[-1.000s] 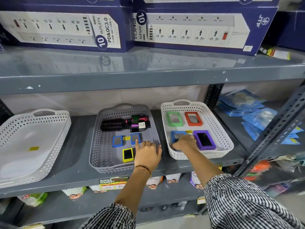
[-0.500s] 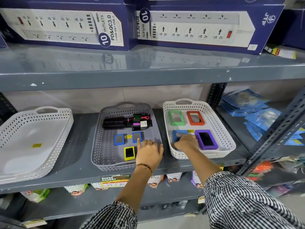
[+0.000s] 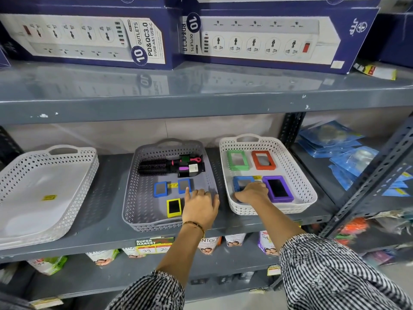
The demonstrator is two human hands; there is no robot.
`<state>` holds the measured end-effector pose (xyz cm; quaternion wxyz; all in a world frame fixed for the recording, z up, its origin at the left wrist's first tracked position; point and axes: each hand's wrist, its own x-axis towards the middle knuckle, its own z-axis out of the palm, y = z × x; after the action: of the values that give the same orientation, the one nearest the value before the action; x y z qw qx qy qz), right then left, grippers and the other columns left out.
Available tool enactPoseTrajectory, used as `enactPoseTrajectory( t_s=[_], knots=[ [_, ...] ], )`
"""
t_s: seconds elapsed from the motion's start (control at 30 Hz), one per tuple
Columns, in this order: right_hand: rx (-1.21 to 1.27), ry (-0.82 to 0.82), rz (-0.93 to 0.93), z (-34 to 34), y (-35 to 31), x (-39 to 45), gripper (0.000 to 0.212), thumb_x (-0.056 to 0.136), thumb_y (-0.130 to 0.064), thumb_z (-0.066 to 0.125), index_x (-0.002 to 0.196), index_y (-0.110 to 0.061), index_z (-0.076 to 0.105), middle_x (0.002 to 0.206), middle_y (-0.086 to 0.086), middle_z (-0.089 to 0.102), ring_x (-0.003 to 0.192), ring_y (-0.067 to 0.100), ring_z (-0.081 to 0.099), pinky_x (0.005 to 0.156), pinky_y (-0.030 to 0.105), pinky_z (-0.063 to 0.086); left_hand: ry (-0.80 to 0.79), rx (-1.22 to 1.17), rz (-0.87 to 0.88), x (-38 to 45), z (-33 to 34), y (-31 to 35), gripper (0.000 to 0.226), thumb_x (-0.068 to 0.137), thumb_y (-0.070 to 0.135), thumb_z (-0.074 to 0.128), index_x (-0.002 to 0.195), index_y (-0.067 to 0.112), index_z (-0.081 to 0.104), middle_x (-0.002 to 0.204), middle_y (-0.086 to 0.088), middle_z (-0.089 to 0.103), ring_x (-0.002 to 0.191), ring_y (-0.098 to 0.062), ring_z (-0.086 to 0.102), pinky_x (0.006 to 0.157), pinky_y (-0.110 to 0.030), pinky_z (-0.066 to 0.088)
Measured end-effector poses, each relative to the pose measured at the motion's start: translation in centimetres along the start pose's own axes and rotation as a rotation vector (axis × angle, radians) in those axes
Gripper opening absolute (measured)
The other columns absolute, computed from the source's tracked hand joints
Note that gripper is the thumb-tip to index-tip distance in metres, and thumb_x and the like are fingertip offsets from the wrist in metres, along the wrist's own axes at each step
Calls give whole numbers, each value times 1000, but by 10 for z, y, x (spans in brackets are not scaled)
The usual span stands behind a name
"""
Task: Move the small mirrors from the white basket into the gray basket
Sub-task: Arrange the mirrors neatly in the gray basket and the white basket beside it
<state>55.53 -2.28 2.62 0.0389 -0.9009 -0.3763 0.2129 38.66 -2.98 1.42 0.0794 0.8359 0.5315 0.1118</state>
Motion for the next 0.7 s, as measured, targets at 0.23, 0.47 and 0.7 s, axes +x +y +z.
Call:
enactPoseTrajectory(
  t_s=[0.23,0.47,0.7],
  knots=[
    [121,150,-169,-5,2,-14,82,86,-54,56,140,3,32,144,21,37,133,37,36,105,43,41,173,-261,60,-6,-8,1,32,95,29,40,87,6,61,87,-15,67,86,-30,59,88,-41,46],
    [118,309,-583,0,6,-47,37,91,-22,50,123,-4,57,124,15,61,116,33,54,96,39,49,224,-360,36,-18,-17,1,20,90,22,50,94,6,62,94,-15,67,83,-31,60,69,-39,50],
    [119,332,-640,12,27,-76,22,88,-18,54,99,-4,67,98,14,71,94,33,65,75,34,52,251,-278,78,-51,-21,-18,16,87,9,54,97,4,65,96,-18,69,89,-36,61,79,-42,49]
  ],
)
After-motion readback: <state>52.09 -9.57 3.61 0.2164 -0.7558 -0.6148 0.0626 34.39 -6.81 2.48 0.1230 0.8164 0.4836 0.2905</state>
